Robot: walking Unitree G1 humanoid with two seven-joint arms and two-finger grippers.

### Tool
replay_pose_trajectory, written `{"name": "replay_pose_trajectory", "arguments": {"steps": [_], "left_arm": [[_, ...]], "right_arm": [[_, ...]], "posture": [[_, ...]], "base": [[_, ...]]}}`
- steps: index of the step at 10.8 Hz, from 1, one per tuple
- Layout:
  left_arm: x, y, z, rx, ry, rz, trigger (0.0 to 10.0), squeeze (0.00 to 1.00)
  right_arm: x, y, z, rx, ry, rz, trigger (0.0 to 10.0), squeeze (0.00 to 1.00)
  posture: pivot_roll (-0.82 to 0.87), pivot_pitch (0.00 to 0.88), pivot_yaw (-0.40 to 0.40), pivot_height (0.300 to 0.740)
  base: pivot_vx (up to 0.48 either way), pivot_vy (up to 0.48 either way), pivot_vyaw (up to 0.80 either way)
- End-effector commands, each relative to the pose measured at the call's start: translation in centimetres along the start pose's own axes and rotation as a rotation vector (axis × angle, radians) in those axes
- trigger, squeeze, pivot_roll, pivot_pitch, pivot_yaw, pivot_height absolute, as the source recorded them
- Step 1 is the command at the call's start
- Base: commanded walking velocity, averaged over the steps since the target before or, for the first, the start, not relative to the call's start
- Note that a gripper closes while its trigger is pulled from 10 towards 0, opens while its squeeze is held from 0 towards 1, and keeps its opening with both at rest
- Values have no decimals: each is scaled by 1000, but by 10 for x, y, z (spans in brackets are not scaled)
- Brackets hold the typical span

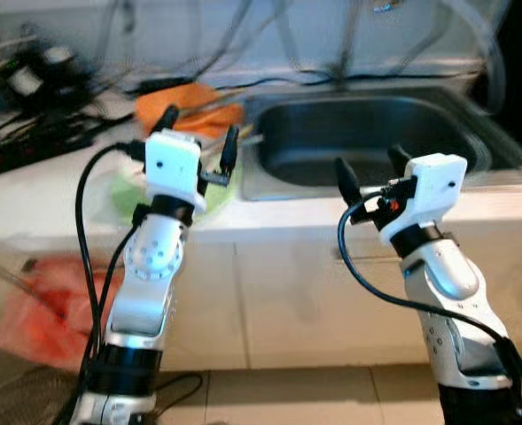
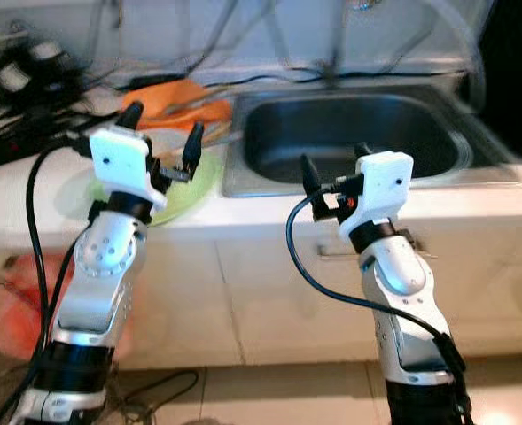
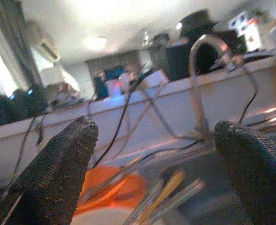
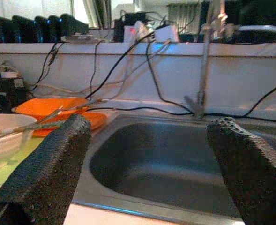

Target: Kitchen organization

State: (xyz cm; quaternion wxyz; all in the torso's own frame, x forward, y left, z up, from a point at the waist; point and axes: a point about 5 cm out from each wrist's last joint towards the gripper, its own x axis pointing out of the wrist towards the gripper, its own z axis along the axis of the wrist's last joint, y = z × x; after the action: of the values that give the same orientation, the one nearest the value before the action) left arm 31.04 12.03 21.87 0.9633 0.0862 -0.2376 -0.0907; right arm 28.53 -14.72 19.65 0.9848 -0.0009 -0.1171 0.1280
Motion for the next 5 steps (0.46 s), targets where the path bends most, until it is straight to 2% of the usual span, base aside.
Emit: {"name": "replay_pose_trajectory", "arguments": {"steps": [1,3,5], "left_arm": [[2,0,8,1,-30,-9,10000,0],[2,1,7,-5,-25,-10,10000,0],[2,1,7,-2,-25,-10,10000,0]], "right_arm": [[1,-1,4,-10,-17,-7,10000,0],[2,0,4,-12,-20,-6,10000,0],[1,1,4,-13,-22,-4,10000,0]], "posture": [[53,0,76,740],[53,0,76,740],[54,0,74,740]], "base": [[326,0,0],[322,0,0],[442,0,0]]}}
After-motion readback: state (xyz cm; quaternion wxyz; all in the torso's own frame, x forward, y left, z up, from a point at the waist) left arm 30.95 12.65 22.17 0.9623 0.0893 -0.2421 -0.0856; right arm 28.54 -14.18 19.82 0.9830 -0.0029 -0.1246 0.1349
